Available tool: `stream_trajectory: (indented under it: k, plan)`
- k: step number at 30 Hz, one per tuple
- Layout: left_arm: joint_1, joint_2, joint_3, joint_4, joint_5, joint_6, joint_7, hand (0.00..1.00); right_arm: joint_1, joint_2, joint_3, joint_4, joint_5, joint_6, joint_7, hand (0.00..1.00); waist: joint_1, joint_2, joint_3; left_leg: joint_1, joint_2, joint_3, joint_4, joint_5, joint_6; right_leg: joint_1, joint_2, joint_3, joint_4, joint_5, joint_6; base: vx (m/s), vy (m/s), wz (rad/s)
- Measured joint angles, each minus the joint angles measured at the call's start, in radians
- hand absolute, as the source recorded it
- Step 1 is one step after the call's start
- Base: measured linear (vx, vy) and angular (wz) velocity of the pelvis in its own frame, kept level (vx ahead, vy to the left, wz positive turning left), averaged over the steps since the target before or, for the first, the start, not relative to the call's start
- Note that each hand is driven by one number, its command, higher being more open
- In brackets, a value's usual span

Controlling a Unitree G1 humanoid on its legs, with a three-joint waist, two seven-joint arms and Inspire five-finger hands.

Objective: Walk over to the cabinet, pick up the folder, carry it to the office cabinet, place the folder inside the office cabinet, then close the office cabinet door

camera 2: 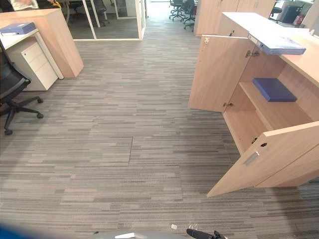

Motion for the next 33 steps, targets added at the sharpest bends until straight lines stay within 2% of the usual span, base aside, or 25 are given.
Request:
stream_trajectory:
  k: [14,33]
  plan:
    - [-0.002,0.001,-0.001,0.0,-0.006,-0.001,-0.004,1.0,-0.02,0.001,-0.001,0.0,0.0,0.0,0.004,1.0,0.001,0.0,0.011,0.011,0.0,0.016,-0.011,0.001,0.0,0.0,-0.001,0.003,-0.003,0.003,0.005,0.0,0.011,-0.03]
    - [-0.004,-0.001,-0.001,-0.004,0.05,-0.025,0.08,1.0,-0.024,0.01,-0.002,-0.002,0.001,-0.008,-0.049,1.0,0.0,-0.01,0.024,0.013,-0.002,0.016,-0.029,0.012,0.001,-0.006,-0.001,0.003,-0.003,0.004,0.006,0.0,0.0,0.0]
